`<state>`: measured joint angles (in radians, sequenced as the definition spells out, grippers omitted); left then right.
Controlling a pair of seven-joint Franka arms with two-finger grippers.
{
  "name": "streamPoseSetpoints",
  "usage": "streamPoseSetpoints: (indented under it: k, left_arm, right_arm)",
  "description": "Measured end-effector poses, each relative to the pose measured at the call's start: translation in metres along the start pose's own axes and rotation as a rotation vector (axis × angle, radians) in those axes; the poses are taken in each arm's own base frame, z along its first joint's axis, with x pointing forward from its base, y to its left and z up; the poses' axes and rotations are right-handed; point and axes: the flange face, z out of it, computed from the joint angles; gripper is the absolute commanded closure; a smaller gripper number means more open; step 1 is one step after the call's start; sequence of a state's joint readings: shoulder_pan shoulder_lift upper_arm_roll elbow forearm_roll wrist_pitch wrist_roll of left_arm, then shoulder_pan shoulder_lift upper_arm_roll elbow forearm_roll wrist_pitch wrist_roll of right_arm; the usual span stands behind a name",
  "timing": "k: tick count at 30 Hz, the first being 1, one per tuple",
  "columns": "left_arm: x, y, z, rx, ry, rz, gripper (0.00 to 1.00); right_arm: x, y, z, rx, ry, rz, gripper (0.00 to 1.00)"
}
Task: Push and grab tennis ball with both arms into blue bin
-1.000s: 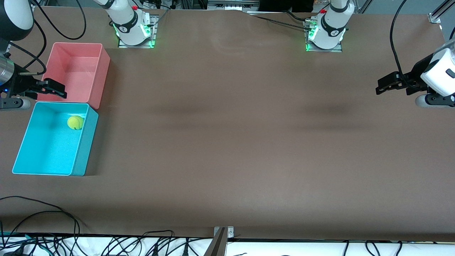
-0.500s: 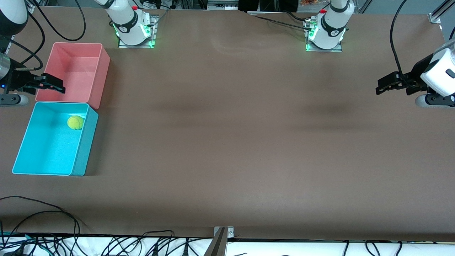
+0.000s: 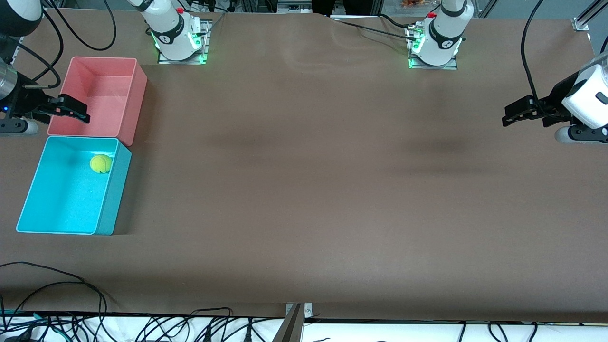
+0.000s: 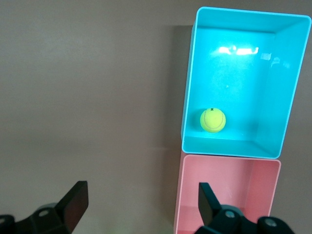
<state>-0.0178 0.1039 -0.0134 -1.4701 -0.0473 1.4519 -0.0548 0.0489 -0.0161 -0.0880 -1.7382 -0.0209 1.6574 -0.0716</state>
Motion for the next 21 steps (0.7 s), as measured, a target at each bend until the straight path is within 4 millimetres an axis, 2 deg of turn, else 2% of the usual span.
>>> streamPoseSetpoints:
  k: [8,21]
  left_arm:
    - [0.0,0.0,0.0,0.0,0.0,0.0,0.0]
    - [0.0,0.0,0.0001,0.0,0.0,0.0,0.0]
  right_arm:
    - [-0.0046,0.0037,-0.0049,0.001,0.018,0.01,0.0]
    - [-0.0036,0.0072,0.0,0.002,0.007,0.006,0.0]
